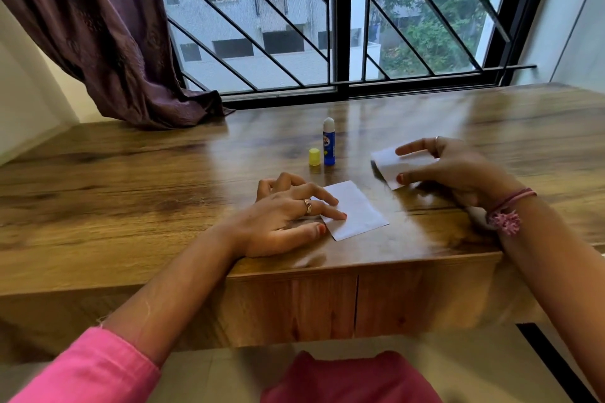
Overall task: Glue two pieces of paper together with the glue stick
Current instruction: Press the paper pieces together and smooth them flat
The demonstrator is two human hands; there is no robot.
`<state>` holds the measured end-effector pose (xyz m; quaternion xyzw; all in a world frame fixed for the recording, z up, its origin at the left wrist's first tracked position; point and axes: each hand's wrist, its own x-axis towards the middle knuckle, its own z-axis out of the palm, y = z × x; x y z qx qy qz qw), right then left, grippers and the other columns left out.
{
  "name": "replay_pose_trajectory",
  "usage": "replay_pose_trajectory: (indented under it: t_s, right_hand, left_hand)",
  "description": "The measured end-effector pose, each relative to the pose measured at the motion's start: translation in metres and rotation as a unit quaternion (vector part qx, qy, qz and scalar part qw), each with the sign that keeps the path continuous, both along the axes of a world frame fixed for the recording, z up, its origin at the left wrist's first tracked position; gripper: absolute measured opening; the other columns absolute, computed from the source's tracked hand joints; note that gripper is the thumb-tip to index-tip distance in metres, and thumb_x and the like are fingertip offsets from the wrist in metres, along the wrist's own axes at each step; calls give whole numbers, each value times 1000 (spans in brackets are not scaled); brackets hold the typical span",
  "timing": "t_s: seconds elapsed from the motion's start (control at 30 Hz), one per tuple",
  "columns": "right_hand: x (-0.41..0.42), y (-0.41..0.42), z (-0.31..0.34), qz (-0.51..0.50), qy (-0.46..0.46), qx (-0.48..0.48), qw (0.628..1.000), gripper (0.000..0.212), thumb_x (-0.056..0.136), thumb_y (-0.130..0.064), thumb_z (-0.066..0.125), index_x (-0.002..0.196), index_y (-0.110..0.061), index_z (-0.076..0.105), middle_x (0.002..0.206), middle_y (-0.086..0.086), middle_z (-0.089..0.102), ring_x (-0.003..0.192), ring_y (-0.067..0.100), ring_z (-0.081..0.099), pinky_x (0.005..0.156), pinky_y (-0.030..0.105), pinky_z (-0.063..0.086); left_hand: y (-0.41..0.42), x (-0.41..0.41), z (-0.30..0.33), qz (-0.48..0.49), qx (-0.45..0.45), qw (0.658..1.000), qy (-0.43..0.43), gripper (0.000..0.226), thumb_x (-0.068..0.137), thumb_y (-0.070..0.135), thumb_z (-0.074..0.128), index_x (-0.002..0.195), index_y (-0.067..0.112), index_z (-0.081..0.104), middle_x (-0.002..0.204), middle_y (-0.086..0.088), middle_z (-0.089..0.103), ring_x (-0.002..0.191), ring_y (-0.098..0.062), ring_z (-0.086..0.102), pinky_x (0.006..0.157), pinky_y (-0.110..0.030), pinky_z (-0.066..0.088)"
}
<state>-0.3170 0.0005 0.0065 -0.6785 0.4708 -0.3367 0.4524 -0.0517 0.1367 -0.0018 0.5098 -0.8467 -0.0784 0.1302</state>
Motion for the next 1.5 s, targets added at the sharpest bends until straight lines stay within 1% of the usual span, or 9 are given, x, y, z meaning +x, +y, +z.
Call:
replay_pose_trajectory:
  t_s: [0.23,0.4,0.57,0.77,0.93,1.0,1.17,1.3,1.5]
  right_hand:
    - [-9,0,8,-9,-56,62,996,33,75,-15,75,105,-5,70,95,12,72,52,8,61,44,15,49]
    - [-12,2,5,-43,-59,62,995,26,72,-13,76,97,-4,71,101,23,69,83,29,65,73,35,58]
    - [-11,0,4,-54,-50,68,995,21,72,-5,76,92,-10,71,94,18,69,76,23,67,53,23,58]
    - [-13,-5,0,-51,-57,50,996,24,75,-4,74,98,-11,70,92,13,70,72,18,68,55,19,57]
    - [-8,0,1,-29,-88,75,993,43,59,-15,81,100,-9,72,90,12,73,71,19,70,63,32,61]
    - [-1,4,2,-8,-122,93,988,50,51,-20,80,99,-8,72,87,11,74,67,18,71,54,28,58]
    - [18,13,5,44,-97,76,991,53,52,-23,79,101,-5,71,96,16,73,75,21,69,59,30,60]
    - [31,25,11,67,-89,53,992,30,62,-17,79,91,-9,74,89,15,75,65,17,70,54,26,57]
    - [49,40,11,78,-26,14,997,14,77,-11,74,90,-13,74,86,9,76,75,21,70,72,36,58]
  left_hand:
    - [0,-11,2,-17,-11,1000,-20,40,91,46,36,127,48,52,131,22,46,122,-3,23,88,-26,11]
    - [0,-20,2,-19,-10,999,-29,43,91,47,31,130,47,50,132,17,44,121,-2,20,95,-29,9]
    - [0,-27,-5,-17,-13,1000,-10,46,92,48,26,131,46,50,130,16,43,116,2,19,92,-27,9]
    - [-6,-18,-2,33,-24,987,157,38,91,42,35,123,50,52,128,17,47,120,-1,31,98,-30,23]
    - [-16,18,10,66,-34,982,175,29,92,13,54,115,27,63,105,9,63,87,4,57,70,-5,41]
    - [-17,31,6,88,-9,981,173,28,92,11,55,114,27,63,99,9,65,81,-1,60,65,-9,45]
    - [-16,39,-2,91,20,972,216,22,90,14,61,106,28,68,96,4,66,72,0,57,63,-8,43]
    - [-13,38,-2,70,22,975,208,22,89,14,62,106,26,69,92,0,65,71,-24,57,62,-17,44]
    - [-16,39,-3,72,3,981,179,19,88,11,63,100,21,73,91,0,62,76,-24,59,68,-25,46]
